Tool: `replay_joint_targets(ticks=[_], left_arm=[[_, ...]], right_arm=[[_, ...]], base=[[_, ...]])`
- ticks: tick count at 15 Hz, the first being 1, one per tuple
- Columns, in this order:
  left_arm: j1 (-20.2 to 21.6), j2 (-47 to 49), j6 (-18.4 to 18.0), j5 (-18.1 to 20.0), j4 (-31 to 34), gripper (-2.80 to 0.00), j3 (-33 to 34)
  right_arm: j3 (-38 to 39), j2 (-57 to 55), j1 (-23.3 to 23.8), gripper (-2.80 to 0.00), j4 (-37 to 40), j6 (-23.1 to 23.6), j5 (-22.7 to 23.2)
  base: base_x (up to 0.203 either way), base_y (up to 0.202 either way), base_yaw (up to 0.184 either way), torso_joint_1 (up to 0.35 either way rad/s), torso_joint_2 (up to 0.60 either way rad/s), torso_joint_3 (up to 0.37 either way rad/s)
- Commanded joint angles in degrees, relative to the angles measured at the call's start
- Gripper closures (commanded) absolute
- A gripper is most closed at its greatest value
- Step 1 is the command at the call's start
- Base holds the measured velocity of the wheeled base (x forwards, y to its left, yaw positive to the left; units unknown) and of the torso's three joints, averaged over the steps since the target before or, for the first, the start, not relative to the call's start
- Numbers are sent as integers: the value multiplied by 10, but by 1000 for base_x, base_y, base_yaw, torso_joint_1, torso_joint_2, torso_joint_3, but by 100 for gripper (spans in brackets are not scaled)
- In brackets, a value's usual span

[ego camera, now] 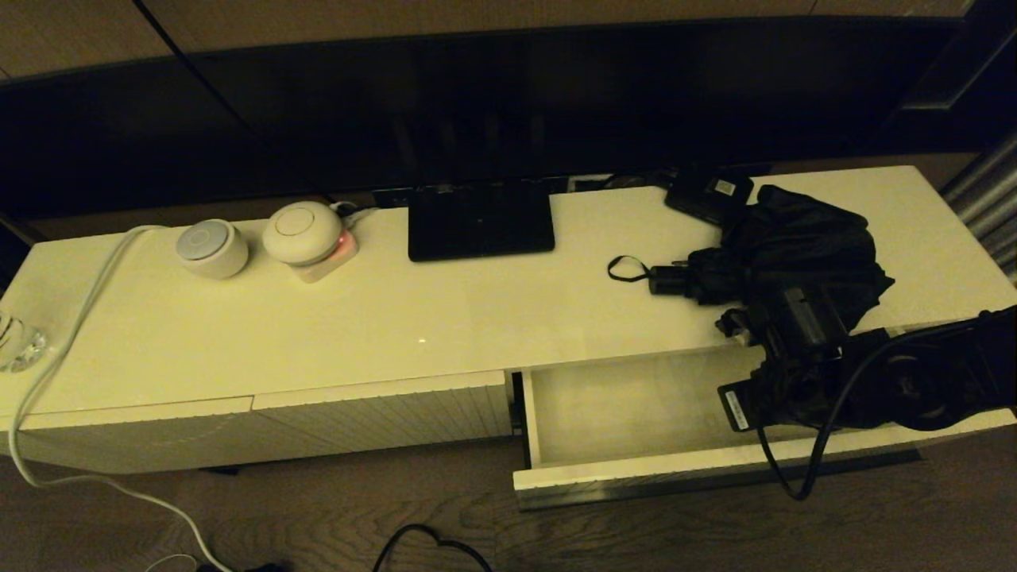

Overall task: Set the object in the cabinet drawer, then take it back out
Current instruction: Open the drawer

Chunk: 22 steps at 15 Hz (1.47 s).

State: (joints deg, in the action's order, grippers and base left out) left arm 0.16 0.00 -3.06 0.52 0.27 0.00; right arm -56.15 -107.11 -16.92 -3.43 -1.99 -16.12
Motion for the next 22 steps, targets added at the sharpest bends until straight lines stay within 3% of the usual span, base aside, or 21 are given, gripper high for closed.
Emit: replay_joint_targets(ticks=[1,11,22], left_arm=[[0,0,0,0,0,0,2],[0,0,0,0,0,0,2],[0,0,0,0,0,0,2]], right_arm=[[11,0,0,0,5,-16,-2],[26,-6,-9,0,80,-103,-2],[100,6,-33,0,93,-144,1]], base=[[0,0,0,0,0,0],[0,0,0,0,0,0],[0,0,0,0,0,0]])
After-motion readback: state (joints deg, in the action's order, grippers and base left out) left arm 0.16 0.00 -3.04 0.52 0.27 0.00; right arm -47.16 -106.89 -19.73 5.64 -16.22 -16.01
